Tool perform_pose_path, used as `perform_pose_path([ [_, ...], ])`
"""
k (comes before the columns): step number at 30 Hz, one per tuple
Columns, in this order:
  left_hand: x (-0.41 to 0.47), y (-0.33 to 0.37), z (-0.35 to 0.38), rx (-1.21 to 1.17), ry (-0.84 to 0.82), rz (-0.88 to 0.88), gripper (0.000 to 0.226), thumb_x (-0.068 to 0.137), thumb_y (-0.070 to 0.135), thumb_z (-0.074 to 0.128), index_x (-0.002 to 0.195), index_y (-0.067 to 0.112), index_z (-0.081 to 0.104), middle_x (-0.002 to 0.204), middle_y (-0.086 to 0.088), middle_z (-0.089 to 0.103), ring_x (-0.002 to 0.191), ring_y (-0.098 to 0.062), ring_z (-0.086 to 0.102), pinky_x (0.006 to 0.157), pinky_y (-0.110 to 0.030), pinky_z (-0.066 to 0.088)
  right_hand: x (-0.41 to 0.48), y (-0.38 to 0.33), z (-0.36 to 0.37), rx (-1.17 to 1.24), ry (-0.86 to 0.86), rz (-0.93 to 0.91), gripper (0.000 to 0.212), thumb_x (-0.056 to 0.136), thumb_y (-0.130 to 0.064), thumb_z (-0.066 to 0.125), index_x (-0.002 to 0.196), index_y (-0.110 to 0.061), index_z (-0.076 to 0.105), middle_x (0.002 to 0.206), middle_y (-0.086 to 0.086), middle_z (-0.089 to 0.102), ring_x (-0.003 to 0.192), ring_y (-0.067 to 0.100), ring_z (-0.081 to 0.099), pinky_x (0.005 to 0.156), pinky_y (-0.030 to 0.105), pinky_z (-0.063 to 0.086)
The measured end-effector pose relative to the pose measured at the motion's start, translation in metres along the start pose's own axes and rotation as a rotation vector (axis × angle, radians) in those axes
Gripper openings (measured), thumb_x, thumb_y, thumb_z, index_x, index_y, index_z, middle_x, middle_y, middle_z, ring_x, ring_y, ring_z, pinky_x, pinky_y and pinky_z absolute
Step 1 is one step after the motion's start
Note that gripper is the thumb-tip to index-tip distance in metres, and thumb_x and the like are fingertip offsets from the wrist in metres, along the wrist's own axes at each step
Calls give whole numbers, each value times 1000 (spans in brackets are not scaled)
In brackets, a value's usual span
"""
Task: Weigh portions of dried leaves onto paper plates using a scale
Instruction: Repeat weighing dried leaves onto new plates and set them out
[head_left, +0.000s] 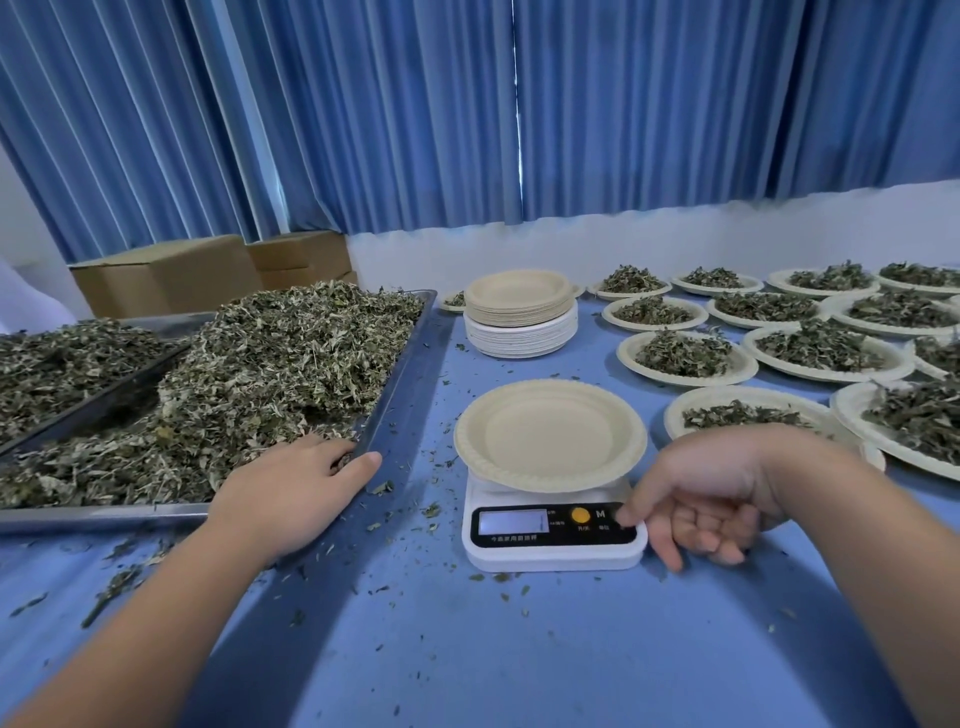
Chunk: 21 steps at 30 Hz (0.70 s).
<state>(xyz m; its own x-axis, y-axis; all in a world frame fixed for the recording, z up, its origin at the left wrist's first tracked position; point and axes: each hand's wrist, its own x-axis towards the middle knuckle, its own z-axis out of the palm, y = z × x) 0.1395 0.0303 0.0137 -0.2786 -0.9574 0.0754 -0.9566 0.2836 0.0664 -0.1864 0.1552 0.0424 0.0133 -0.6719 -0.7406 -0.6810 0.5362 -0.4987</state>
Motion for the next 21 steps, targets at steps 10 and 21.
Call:
perform_pose_path([
  [10,-5,5,0,6,-32,-61,75,82,81,5,143,47,33,154,14,30,135,-18,41,99,-42,36,-11,21,-21,253,160,-301,18,88,-12,53,73,-3,59,49,8,39,35,15,36,31,13,18],
  [21,-15,5,4,42,118,11,62,91,72,16,122,34,54,119,12,58,104,-12,57,78,-32,48,0,21,-20,226,233,-360,20,86,-8,53,70,-7,64,53,8,44,40,17,40,34,18,23],
])
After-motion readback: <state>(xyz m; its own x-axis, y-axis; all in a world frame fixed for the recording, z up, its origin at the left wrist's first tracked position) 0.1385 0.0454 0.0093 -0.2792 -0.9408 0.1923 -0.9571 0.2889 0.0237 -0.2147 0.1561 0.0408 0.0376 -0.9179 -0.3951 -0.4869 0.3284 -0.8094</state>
